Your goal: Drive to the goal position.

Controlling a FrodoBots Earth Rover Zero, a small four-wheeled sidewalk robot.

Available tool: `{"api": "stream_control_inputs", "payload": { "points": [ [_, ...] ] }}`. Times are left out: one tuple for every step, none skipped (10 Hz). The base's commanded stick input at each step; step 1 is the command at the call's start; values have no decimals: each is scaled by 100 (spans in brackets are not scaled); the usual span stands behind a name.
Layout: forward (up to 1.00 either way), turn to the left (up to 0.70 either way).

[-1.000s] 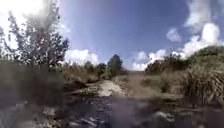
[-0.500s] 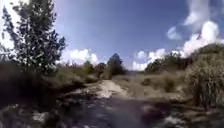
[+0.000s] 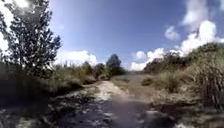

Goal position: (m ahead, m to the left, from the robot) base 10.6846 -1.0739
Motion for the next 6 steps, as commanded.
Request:
{"api": "stream_control_inputs", "payload": {
  "points": [
    [45, 26],
    [45, 24],
    [45, 0],
    [45, 0],
    [45, 0],
    [45, 0]
  ]
}}
